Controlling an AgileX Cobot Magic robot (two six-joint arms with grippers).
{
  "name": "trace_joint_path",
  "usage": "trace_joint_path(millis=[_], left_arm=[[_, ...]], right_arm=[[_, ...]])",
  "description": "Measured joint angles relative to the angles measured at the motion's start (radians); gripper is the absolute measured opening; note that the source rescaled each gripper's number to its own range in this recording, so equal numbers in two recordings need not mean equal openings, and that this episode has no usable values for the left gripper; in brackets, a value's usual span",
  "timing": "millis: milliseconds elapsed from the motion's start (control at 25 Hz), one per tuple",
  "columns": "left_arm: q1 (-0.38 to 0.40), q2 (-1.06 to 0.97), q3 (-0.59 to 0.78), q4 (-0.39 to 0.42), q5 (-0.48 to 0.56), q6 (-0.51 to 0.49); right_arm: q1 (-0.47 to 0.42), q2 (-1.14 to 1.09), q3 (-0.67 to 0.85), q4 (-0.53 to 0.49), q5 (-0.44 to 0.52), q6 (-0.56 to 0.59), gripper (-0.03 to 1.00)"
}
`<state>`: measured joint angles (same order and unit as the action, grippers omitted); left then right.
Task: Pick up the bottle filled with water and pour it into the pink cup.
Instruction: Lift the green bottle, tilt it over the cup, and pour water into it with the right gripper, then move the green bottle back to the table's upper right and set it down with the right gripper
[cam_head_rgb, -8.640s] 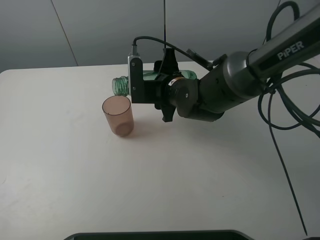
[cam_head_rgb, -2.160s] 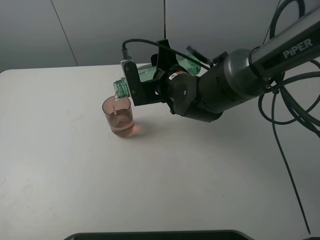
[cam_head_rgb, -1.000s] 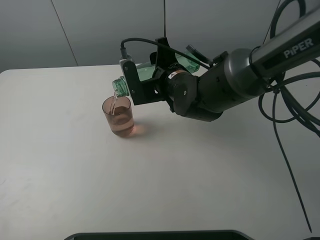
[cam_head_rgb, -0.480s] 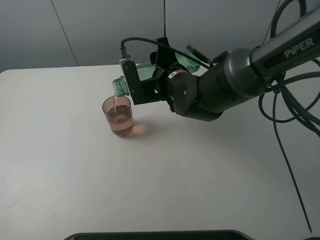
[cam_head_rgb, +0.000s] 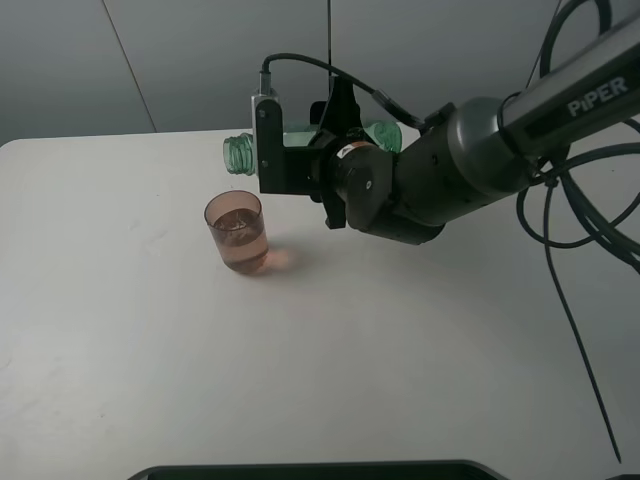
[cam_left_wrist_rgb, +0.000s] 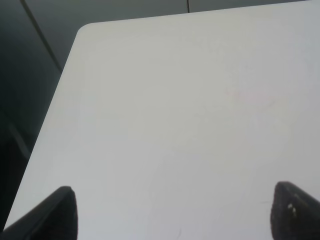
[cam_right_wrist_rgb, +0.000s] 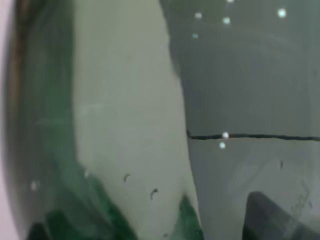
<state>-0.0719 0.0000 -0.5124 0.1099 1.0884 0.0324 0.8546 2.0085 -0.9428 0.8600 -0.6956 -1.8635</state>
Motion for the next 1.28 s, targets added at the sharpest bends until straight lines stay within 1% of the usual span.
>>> trace_joint_path(millis=[120,320,400,520,760,880,960,1120,1280], left_arm=[[0.000,0.000,0.000,0.000,0.000,0.000],[0.000,0.000,0.000,0.000,0.000,0.000],[0.000,0.000,0.000,0.000,0.000,0.000],[0.000,0.000,0.000,0.000,0.000,0.000],[0.000,0.000,0.000,0.000,0.000,0.000],[0.000,0.000,0.000,0.000,0.000,0.000],[0.000,0.000,0.000,0.000,0.000,0.000],[0.000,0.000,0.000,0.000,0.000,0.000],[0.000,0.000,0.000,0.000,0.000,0.000]], right_arm=[[0.000,-0.012,0.000,0.007,-0.002,0.058,0.00],[0.000,-0.076,0.000,0.023,-0.006,0.079,0.00],[0.000,-0.105,0.000,0.033,-0.008,0.105,0.00],[-0.015,-0.158,0.000,0.065,-0.008,0.151,0.00],[-0.045,-0.228,0.000,0.118,-0.016,0.191,0.00],[-0.076,-0.248,0.000,0.121,-0.007,0.283,0.00],[-0.106,-0.261,0.000,0.093,0.011,0.384,0.00],[-0.155,-0.298,0.000,0.010,0.034,0.591,0.00],[-0.214,-0.317,0.000,-0.095,0.081,0.764,0.00]])
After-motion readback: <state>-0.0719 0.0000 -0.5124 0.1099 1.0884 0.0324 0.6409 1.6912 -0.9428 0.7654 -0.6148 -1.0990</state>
